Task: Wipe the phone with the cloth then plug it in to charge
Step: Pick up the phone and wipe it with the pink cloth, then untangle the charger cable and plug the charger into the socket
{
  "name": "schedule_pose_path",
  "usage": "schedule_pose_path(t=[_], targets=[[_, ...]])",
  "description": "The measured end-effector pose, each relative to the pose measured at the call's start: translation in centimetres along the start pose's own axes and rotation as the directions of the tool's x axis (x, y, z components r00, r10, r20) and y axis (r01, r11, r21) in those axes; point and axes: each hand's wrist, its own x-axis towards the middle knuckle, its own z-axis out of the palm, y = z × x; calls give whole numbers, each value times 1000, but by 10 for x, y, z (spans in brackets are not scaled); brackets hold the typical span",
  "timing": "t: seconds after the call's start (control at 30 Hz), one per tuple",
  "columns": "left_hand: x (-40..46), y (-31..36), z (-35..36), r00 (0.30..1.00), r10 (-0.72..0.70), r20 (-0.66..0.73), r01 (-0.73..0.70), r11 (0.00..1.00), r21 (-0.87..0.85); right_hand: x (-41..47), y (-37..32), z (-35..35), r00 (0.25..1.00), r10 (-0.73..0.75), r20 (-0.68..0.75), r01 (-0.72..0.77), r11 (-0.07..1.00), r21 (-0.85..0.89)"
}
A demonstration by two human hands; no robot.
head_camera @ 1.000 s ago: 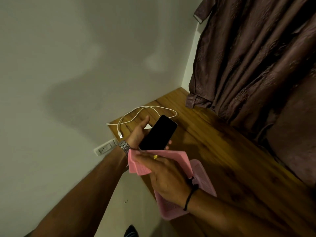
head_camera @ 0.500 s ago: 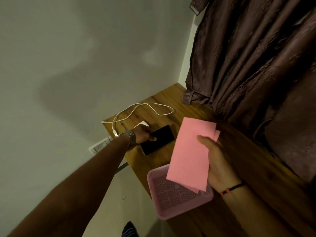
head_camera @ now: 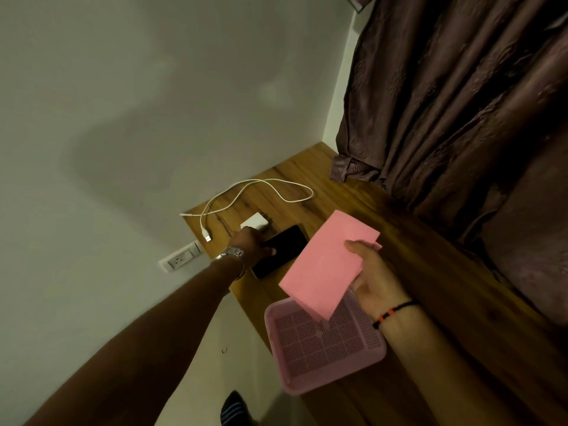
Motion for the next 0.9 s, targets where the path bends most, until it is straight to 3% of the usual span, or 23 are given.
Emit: schedule_pose_path(t=[0.13,0.3,0.37,0.4,0.43,0.47,0.5,0.57,0.63,0.7,0.83,0.9], targets=[[-6,-5,3,990,81,-116,-51,969,243,30,-2,14,1000,25,-17,-25,999,-41],[-17,-7,6,941,198,-273,-100,937,335,60,4,24,994,105,-7,-106,994,-36],[-30,-1,2,940,141,-310,-122,989,78,68,6,23,991,132,10,-132,991,-22],[-37,4,-1,974,46,-224,-93,975,-203,72,7,23,990,141,14,-141,990,-13],[-42,6,-2,999,-34,-27,17,875,-484,76,8,22,989,147,16,-147,989,-12],[-45,5,-3,988,-26,151,117,764,-634,80,8,21,989,150,17,-149,988,-34],[-47,4,-4,972,35,234,123,768,-629,84,7,19,989,147,17,-144,985,-91],[-51,0,-1,975,71,211,28,900,-435,93,5,15,993,118,11,-108,941,-322],[-52,-3,8,995,2,96,28,949,-314,102,5,9,998,68,-7,-59,790,-610],[-55,-2,16,996,-53,75,73,957,-280,109,7,5,999,17,-30,-34,577,-816],[-60,-2,33,950,-153,272,210,958,-195,112,13,0,999,-15,-28,-26,150,-988],[-64,-4,42,922,-179,344,239,961,-140,112,17,0,999,-23,-45,-44,51,-998]])
